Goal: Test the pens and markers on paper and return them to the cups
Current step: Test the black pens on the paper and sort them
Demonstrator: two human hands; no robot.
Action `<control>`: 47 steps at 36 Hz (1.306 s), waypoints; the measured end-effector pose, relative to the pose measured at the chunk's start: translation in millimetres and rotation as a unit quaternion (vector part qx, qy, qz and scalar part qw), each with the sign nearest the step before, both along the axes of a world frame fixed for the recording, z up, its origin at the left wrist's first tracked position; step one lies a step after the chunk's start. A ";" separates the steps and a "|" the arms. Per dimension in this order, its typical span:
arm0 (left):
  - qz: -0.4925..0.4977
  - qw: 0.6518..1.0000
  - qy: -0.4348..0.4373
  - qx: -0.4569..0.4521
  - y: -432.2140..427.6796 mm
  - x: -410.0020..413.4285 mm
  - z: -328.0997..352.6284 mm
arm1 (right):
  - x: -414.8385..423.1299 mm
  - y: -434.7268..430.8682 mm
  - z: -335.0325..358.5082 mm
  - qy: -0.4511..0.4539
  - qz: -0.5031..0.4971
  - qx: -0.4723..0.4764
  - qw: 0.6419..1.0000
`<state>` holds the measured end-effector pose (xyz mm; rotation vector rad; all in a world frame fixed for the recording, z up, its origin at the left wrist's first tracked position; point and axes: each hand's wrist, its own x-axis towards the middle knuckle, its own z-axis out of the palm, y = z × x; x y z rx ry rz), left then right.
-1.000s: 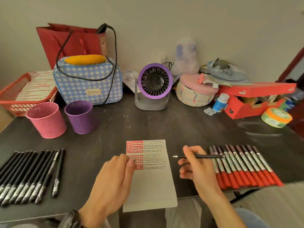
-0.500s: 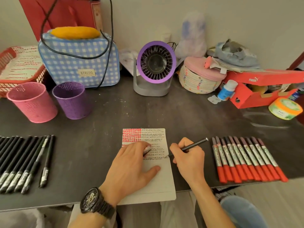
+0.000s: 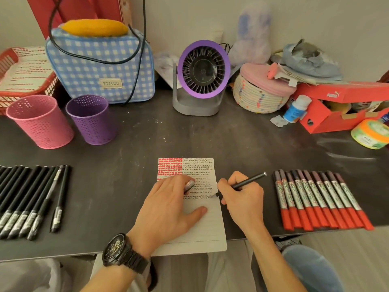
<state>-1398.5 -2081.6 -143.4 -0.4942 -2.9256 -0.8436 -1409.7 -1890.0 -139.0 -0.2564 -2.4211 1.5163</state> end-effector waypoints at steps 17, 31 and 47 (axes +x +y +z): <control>0.008 1.000 -0.004 -0.008 -0.7 -0.9 -3.3 | -0.5 1.8 0.0 -0.010 -0.003 -0.010 1.000; 0.004 0.999 -0.010 -0.033 1.9 -3.3 1.7 | -1.7 4.5 -3.9 -0.003 -0.005 0.004 1.000; -0.038 0.998 -0.055 0.008 -4.9 -10.8 19.8 | 9.9 13.5 25.1 -0.010 -0.025 -0.299 0.954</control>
